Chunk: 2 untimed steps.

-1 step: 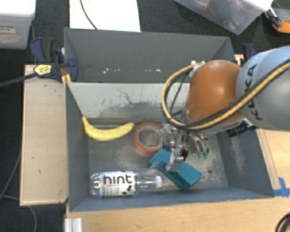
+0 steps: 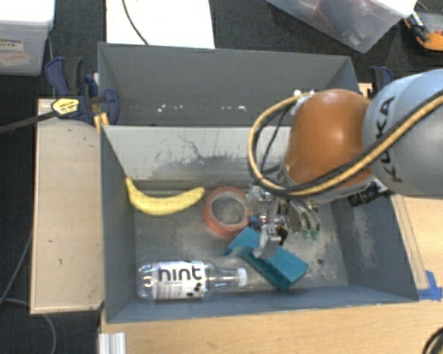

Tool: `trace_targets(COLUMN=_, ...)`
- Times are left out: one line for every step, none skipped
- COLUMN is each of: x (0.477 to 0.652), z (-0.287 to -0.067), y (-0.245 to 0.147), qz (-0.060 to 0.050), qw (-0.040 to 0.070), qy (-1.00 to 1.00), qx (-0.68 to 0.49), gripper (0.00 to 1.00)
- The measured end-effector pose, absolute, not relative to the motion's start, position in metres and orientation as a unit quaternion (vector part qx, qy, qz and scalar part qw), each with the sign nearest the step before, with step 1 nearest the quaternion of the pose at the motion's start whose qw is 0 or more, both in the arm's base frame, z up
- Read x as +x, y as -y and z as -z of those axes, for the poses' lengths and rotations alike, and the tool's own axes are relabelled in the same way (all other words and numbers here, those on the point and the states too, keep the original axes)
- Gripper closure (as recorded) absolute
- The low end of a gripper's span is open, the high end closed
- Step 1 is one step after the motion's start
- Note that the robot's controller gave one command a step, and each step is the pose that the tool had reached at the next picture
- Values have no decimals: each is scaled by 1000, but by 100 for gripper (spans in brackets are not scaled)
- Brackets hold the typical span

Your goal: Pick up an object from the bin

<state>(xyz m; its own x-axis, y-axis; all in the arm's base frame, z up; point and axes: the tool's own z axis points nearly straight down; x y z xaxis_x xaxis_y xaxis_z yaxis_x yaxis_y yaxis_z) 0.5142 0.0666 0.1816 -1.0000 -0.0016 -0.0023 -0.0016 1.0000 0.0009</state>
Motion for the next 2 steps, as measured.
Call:
trace_targets(x=549, z=-78, y=-25, qz=-3, qw=0, qy=-1000, qx=20, gripper=0)
trace_targets(x=549, z=-78, y=-25, qz=-2, qw=3, qy=-1000, qx=19, gripper=0)
